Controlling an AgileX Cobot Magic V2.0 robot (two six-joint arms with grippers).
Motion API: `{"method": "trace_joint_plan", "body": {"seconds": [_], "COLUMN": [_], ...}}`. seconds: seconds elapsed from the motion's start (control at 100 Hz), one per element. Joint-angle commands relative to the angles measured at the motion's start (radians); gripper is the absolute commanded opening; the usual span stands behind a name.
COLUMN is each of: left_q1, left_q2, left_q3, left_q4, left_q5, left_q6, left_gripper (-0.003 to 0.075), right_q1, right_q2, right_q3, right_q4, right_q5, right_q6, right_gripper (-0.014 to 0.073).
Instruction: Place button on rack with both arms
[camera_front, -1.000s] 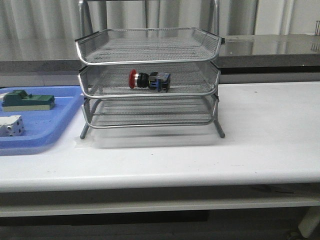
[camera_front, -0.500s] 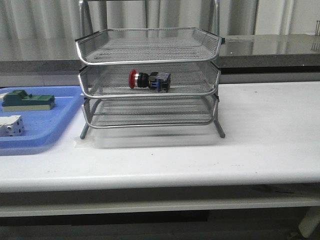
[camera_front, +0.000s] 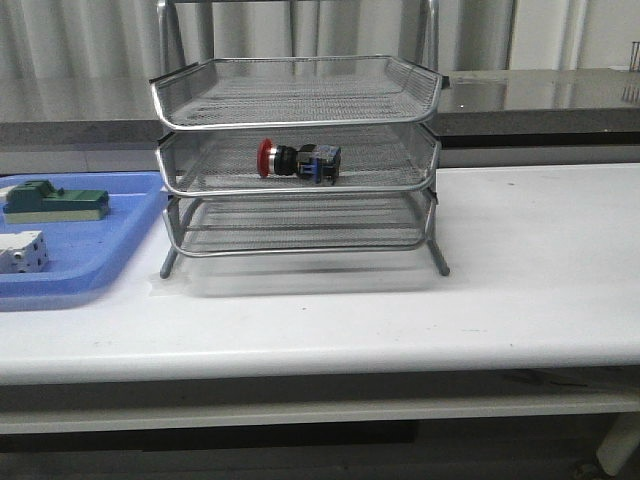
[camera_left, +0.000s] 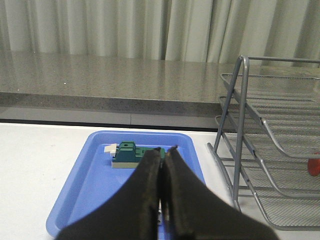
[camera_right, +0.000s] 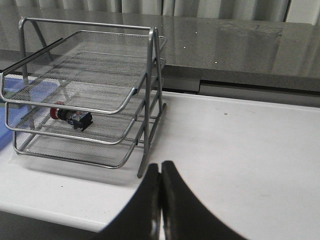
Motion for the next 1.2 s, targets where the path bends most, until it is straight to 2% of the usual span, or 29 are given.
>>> {"method": "trace_joint_plan", "body": {"seconds": [0.0, 0.19, 0.31, 0.76, 0.93, 1.19], "left_q1": [0.006, 0.006, 0.006, 0.006, 0.006, 0.006], "left_q2": [0.004, 0.004, 0.004, 0.004, 0.004, 0.004], "left_q3": [-0.028, -0.028, -0.028, -0.028, -0.028, -0.028], "left_q4": [-0.001, -0.001, -0.001, -0.001, -0.001, -0.001], "left_q5": [-0.072, -0.072, -0.072, -0.072, -0.072, -0.072], "left_q6": [-0.009, -0.009, -0.009, -0.009, -0.009, -0.009], "left_gripper": [-0.0020, -0.0020, -0.0020, -0.0020, -0.0020, -0.0020], "right_q1": [-0.008, -0.008, -0.008, -0.008, -0.008, -0.008], "right_q2": [-0.007, -0.095, -0.168, -0.402, -0.401, -0.401], "right_q3": [-0.019, 0.082, 0.183, 0.503, 0.563, 0.563], "right_q4": [-0.027, -0.192, -0.246, -0.246, -0.244, -0.244], "right_q5": [-0.070, -0.114, -0.157, -0.340, -0.402, -0.398], "right_q6": [0.017, 0.215, 0.302, 0.304, 0.307, 0.307], "right_gripper": [-0.0057, -0.0057, -0.0057, -0.0057, -0.0057, -0.0057]}}
